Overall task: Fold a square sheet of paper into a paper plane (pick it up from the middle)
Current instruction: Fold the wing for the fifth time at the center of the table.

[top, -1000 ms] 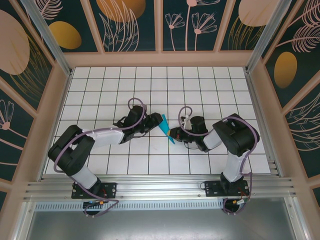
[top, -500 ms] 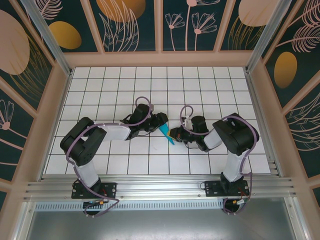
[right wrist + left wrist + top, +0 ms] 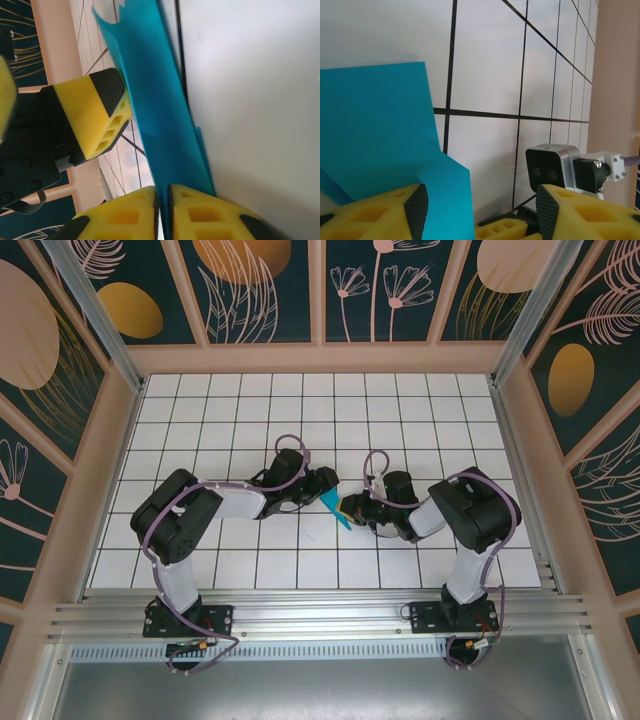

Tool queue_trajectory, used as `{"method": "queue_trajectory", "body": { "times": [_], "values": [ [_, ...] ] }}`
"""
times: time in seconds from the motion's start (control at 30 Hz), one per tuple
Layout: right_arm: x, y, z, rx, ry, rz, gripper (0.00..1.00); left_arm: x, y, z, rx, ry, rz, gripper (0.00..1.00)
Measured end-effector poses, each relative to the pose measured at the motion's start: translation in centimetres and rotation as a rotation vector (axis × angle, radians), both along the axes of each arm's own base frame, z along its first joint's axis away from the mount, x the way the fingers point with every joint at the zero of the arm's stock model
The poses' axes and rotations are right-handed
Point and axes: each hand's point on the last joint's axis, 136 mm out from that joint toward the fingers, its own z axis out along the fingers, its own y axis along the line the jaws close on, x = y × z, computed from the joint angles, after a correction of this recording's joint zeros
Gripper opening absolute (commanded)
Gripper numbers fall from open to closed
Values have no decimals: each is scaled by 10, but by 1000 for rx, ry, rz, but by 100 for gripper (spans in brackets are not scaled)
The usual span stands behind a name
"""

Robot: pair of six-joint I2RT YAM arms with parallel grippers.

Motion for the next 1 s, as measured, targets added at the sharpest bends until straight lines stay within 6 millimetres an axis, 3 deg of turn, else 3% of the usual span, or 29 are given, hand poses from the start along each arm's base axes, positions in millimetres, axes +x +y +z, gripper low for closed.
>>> {"method": "queue_trajectory", "body": {
  "times": [0.13,0.33,0.47,0.67,1.0],
  "values": [
    [-1,-2,2,-35,-24,14,26,4,-3,6,-6,-19,-5,62],
    [-1,-1,2,-100,-68,47,27,6,-5,9,-9,-27,-6,61],
    [-2,-1,0,-133,-76,73,21,6,-5,7,-3,-20,-6,61],
    [-1,-4,-7,-172,-77,72,3,5,-4,4,5,-13,-8,61],
    [1,1,-5,-118,-31,49,0,4,-2,3,30,-18,-19,63]
  ]
}}
